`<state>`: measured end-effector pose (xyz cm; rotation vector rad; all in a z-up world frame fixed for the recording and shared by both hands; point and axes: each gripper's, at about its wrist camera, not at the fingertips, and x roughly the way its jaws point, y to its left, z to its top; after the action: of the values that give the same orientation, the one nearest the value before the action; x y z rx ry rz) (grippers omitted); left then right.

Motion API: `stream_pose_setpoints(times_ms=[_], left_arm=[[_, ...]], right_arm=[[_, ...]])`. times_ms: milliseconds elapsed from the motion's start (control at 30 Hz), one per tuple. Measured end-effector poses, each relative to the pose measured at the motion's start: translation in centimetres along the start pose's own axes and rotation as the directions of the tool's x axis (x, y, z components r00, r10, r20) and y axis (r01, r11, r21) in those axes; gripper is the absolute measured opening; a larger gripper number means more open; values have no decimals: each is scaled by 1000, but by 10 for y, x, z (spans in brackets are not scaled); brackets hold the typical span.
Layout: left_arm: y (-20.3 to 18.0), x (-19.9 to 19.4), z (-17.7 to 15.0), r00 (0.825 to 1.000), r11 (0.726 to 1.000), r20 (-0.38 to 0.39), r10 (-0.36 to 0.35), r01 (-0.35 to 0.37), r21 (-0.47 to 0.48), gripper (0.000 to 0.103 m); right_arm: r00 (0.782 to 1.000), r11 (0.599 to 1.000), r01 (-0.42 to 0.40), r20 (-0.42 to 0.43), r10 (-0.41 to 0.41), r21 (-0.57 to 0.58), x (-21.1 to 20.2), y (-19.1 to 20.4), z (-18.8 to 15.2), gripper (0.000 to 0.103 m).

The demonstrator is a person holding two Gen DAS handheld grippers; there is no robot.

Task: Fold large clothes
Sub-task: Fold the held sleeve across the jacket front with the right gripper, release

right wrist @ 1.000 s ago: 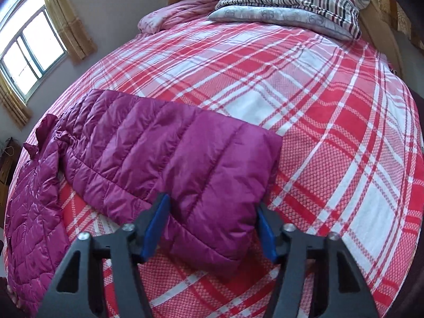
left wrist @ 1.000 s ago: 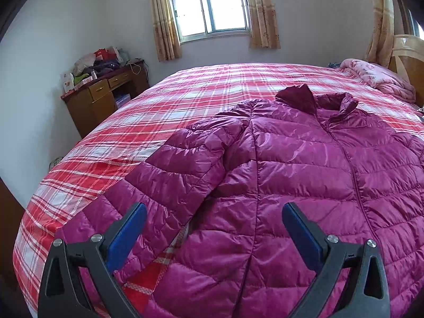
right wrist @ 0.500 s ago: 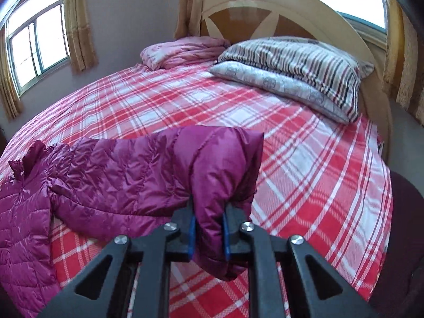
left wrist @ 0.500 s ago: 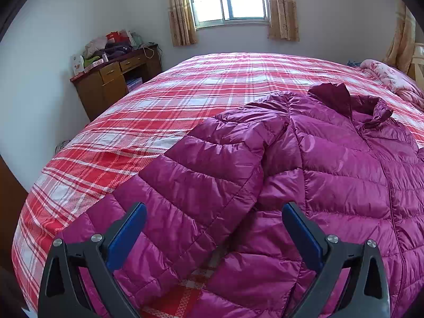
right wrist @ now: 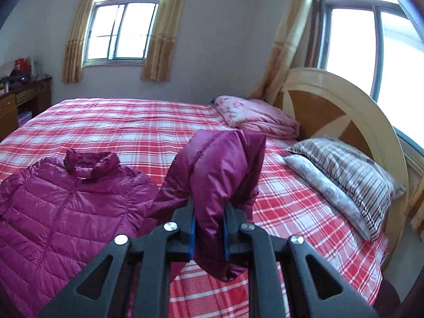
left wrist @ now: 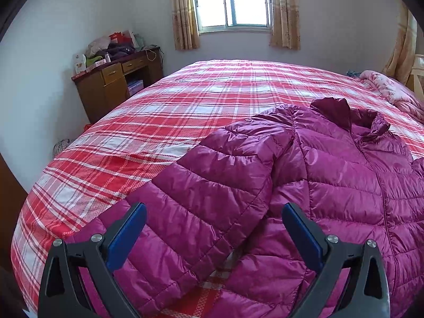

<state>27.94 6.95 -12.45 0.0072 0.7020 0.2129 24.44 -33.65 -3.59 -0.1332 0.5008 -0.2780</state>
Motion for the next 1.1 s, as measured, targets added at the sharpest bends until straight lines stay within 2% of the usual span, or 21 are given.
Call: stream_pose_setpoints(times_ms=[167, 333, 633, 767, 833, 867, 900, 933, 967, 1033, 1100], left_arm=[[0, 12, 9, 999, 999, 11, 30, -30, 32, 102], [-3, 23, 19, 999, 998, 9, 34, -35, 47, 102], [-19, 39, 33, 999, 996, 11, 39, -39, 82, 102], [-24, 45, 35, 999, 994, 6, 49, -49, 101, 102], [-27, 46, 35, 999, 992, 1, 54, -53, 118, 102], [-28, 46, 35, 999, 991, -1, 52, -52, 124, 102], [-28, 44, 36, 999, 990, -2, 51, -50, 130, 102], [-28, 41, 37, 999, 989, -1, 48, -47, 137, 102], [-27, 38, 38, 999, 989, 2, 43, -43, 144, 102], [-28, 32, 41, 999, 988, 9, 36, -36, 151, 102], [-32, 26, 46, 1000, 988, 6, 16, -17, 155, 102]], right_arm=[[997, 991, -74, 5, 75, -112, 4, 53, 6, 17], [990, 972, -144, -26, 142, -184, 19, 99, -2, 17], [965, 939, -261, -102, 243, -226, 43, 168, -24, 17], [944, 925, -322, -137, 299, -201, 54, 190, -38, 19], [915, 903, -397, -148, 375, -163, 56, 197, -44, 26], [894, 885, -443, -142, 425, -144, 55, 199, -47, 45], [869, 860, -493, -127, 479, -129, 49, 200, -50, 72], [848, 839, -530, -100, 521, -124, 41, 202, -55, 81], [838, 827, -546, -74, 541, -135, 32, 201, -59, 88], [827, 809, -561, -66, 559, -178, 18, 200, -66, 88], [806, 786, -589, -60, 589, -188, 5, 192, -72, 88]])
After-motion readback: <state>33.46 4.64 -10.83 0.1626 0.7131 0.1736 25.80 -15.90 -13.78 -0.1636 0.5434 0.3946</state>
